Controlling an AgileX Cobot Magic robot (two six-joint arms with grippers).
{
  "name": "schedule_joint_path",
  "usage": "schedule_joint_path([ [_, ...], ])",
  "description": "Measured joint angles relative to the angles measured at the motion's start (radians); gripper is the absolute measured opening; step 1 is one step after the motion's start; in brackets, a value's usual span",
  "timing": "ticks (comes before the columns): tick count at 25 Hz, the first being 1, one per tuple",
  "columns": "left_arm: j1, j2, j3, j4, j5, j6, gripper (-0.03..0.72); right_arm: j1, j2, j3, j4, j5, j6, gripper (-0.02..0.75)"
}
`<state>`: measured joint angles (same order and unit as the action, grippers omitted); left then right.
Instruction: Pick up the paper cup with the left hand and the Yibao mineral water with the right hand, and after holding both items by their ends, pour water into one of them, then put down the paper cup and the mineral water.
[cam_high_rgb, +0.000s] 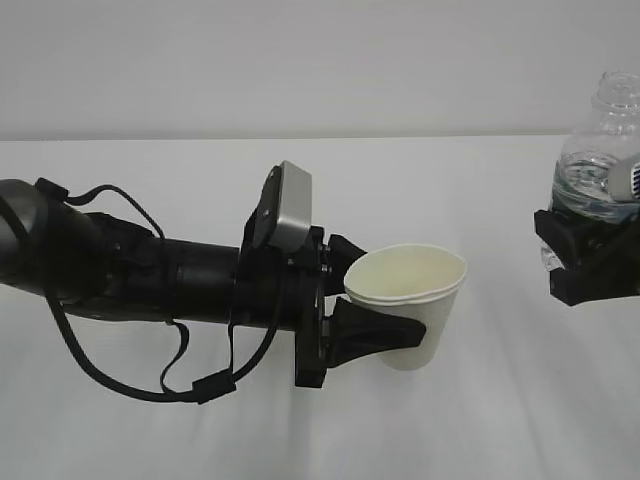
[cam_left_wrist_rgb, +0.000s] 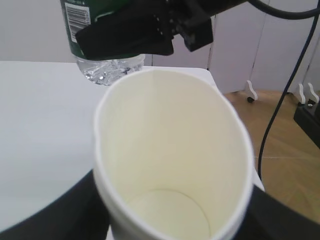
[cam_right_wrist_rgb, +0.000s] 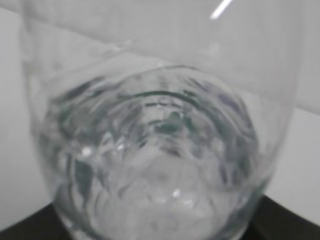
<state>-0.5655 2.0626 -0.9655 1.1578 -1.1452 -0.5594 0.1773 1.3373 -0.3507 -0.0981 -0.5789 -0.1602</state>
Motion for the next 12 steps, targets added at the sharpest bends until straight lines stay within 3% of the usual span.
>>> schedule_joint_path([
  [12, 0.0, 0.0, -0.069, 0.079, 0.011, -0.083, 0.43, 0.0, -0.053, 0.0, -0.018, 0.099, -0.06, 0.412],
])
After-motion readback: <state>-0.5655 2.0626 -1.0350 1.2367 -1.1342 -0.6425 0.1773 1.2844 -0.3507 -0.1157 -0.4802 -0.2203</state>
